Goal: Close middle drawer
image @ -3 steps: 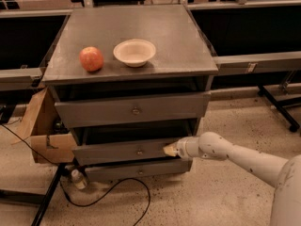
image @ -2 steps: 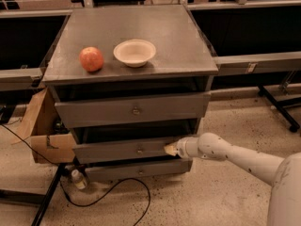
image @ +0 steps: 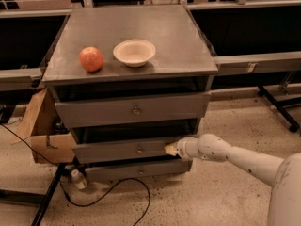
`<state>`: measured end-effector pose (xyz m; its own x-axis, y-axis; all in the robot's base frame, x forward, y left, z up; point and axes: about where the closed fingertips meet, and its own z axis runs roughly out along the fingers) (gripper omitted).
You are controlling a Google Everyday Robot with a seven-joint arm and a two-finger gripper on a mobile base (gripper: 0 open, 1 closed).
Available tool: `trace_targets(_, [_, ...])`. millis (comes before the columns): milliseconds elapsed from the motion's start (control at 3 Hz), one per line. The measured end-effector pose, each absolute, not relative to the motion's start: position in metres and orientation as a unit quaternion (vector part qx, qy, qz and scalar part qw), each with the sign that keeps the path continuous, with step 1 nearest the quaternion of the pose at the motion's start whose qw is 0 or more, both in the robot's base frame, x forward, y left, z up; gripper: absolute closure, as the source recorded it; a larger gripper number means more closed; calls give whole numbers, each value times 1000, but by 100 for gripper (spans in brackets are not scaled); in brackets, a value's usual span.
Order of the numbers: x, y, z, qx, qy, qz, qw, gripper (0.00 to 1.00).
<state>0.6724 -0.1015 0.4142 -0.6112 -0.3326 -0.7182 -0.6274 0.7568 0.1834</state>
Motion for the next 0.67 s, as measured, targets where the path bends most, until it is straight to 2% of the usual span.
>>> trace_targets(667, [680,-103,418,-269,871,205,357,100])
